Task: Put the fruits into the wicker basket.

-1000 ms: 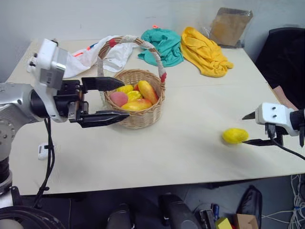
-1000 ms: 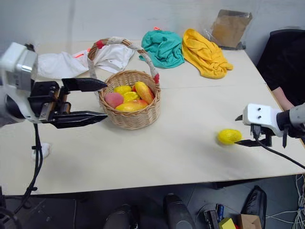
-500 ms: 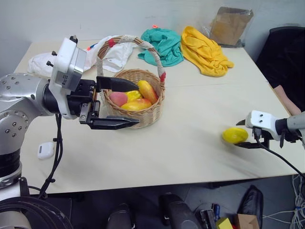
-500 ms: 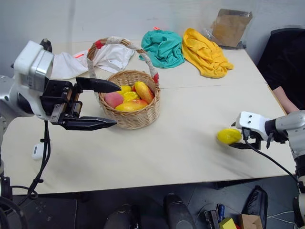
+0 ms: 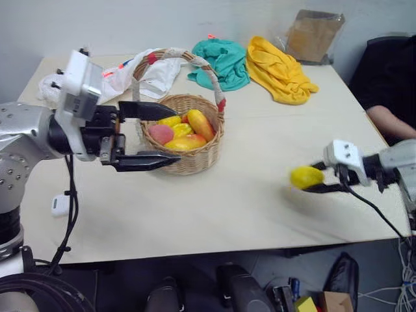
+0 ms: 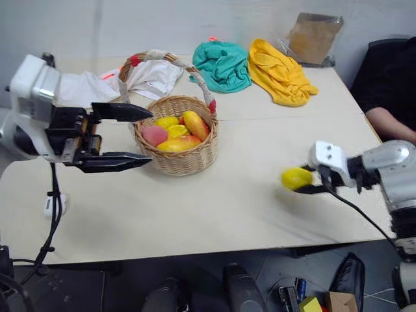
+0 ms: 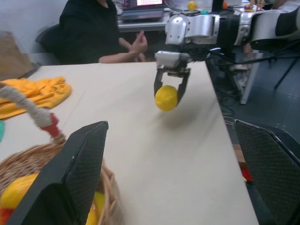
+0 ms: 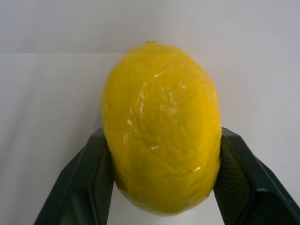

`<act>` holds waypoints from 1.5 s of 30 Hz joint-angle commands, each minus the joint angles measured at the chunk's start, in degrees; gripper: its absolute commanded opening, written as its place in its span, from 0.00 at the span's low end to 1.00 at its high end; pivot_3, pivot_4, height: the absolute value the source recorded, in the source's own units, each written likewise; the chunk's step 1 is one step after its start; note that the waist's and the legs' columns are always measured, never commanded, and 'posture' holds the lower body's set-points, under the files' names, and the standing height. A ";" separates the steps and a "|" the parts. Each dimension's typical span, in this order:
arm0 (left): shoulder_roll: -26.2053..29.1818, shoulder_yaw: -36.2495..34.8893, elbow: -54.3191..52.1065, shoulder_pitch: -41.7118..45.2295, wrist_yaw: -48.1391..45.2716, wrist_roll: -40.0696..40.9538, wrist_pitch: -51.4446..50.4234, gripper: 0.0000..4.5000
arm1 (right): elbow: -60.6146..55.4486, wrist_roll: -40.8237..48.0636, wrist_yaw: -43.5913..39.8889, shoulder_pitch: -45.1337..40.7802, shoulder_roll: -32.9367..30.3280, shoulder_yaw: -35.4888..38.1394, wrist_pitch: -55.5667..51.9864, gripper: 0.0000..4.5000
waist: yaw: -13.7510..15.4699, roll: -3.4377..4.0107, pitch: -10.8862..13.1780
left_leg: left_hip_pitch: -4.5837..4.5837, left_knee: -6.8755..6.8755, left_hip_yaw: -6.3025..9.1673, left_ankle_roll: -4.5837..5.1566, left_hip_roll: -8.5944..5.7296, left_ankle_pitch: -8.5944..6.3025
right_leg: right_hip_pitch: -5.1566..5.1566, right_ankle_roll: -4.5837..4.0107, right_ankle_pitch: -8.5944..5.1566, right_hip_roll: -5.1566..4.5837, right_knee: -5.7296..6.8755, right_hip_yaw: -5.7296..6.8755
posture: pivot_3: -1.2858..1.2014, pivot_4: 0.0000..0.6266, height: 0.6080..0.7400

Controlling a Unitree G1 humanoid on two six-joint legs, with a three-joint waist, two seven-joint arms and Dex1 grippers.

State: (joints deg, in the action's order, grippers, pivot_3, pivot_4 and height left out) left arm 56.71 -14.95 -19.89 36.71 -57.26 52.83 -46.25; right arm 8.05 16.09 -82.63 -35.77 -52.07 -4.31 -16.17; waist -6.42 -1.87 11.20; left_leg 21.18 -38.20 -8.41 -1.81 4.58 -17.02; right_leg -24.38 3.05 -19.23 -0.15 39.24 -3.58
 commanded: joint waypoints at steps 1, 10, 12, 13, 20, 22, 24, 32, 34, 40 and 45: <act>2.83 -7.68 -1.77 -3.53 0.85 1.63 -1.24 1.00 | -13.45 7.68 9.23 -5.88 9.80 -0.34 -10.67 0.52 | -0.30 0.00 0.00 | 0.00 0.01 0.02 -0.07 0.02 0.01 | -0.06 -0.04 -0.02 0.04 0.09 -0.01 | 0.52 0.24 1.00; 4.52 -10.43 -1.60 -5.46 2.24 1.43 -0.65 1.00 | 4.70 -0.59 33.50 -26.19 35.61 -4.90 -15.80 0.52 | 0.71 -0.12 -0.04 | 0.13 0.01 0.19 -0.11 -0.09 0.04 | -0.20 -0.26 -0.13 -0.08 0.21 0.15 | 0.52 0.24 1.00; 4.30 -10.14 -1.98 -5.28 2.74 1.47 -0.49 1.00 | 8.45 -1.21 34.68 -28.12 37.43 -5.05 -15.96 0.60 | 0.90 -0.18 -0.08 | 0.17 0.04 0.17 -0.01 -0.12 -0.02 | -0.20 -0.25 -0.14 -0.15 0.11 0.17 | 0.52 0.24 1.00; 4.14 -10.02 -2.30 -5.32 3.05 1.55 -0.45 1.00 | 9.71 -1.62 34.94 -28.66 38.08 -5.13 -15.29 0.68 | 0.88 -0.20 -0.08 | 0.20 0.04 0.14 0.02 -0.13 -0.04 | -0.20 -0.25 -0.13 -0.17 0.07 0.16 | 0.52 0.24 1.00; 4.21 -10.12 -2.54 -5.75 3.52 1.73 -0.39 1.00 | -7.10 10.20 26.79 -23.60 31.96 -0.38 -28.17 0.97 | 0.78 -0.21 -0.08 | 0.35 0.12 0.13 0.02 -0.11 -0.05 | -0.40 -0.24 -0.13 -0.15 0.07 0.16 | 0.52 0.24 1.00; 4.19 -9.76 -2.19 -5.49 3.57 1.46 -0.23 1.00 | -15.45 15.10 24.60 -19.99 27.54 1.91 -32.79 0.97 | 1.47 -0.21 -0.08 | 0.38 0.15 0.17 0.01 -0.10 -0.04 | -0.40 -0.23 -0.13 -0.15 0.04 0.19 | 0.52 0.24 1.00; 4.04 -9.36 -2.28 -5.20 3.72 1.49 -0.18 1.00 | -19.82 16.55 27.57 -17.10 24.89 4.36 -36.32 0.97 | 1.57 -0.22 -0.08 | 0.38 0.16 0.19 0.02 -0.10 -0.06 | -0.34 -0.23 -0.13 -0.16 -0.08 0.22 | 0.52 0.24 1.00; 3.29 -7.54 -1.39 -4.57 3.12 0.34 1.27 1.00 | -13.89 9.52 49.03 -15.38 32.19 7.27 -34.69 0.97 | -0.15 -0.25 -0.09 | 0.14 0.17 0.08 -0.05 -0.13 0.02 | -0.24 -0.20 -0.10 -0.11 0.08 0.08 | 0.52 0.24 1.00; 2.83 -7.24 -1.32 -4.69 3.40 0.12 1.63 1.00 | -11.19 8.80 51.96 -16.21 35.74 7.32 -33.47 0.97 | -0.28 -0.25 -0.09 | 0.13 0.22 0.02 -0.09 -0.12 0.04 | -0.32 -0.21 -0.10 -0.06 0.16 0.01 | 0.52 0.24 1.00; 2.05 -6.79 -1.82 -4.20 4.42 0.32 1.62 1.00 | 1.32 4.41 56.91 -20.57 44.24 5.40 -23.64 0.97 | -0.46 -0.25 -0.09 | 0.42 0.24 -0.02 -0.11 -0.08 0.05 | -0.67 -0.22 -0.11 -0.05 0.15 -0.01 | 0.52 0.24 1.00; 2.36 -7.43 -1.90 -3.72 4.80 0.98 1.09 1.00 | 7.00 1.02 57.48 -21.14 46.02 3.69 -16.36 0.77 | -0.60 -0.25 -0.09 | 0.44 0.23 0.00 -0.11 -0.09 0.05 | -0.68 -0.23 -0.11 -0.06 0.17 0.01 | 0.52 0.24 1.00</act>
State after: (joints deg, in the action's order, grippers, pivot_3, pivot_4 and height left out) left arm 58.57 -20.96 -21.31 32.24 -52.68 53.08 -45.60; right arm 15.54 18.47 -24.97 -56.22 -6.02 0.06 -36.27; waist -7.02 -2.12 11.11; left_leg 21.64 -37.97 -8.40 -1.91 4.47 -16.97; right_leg -25.06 2.83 -19.34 -0.22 39.39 -3.56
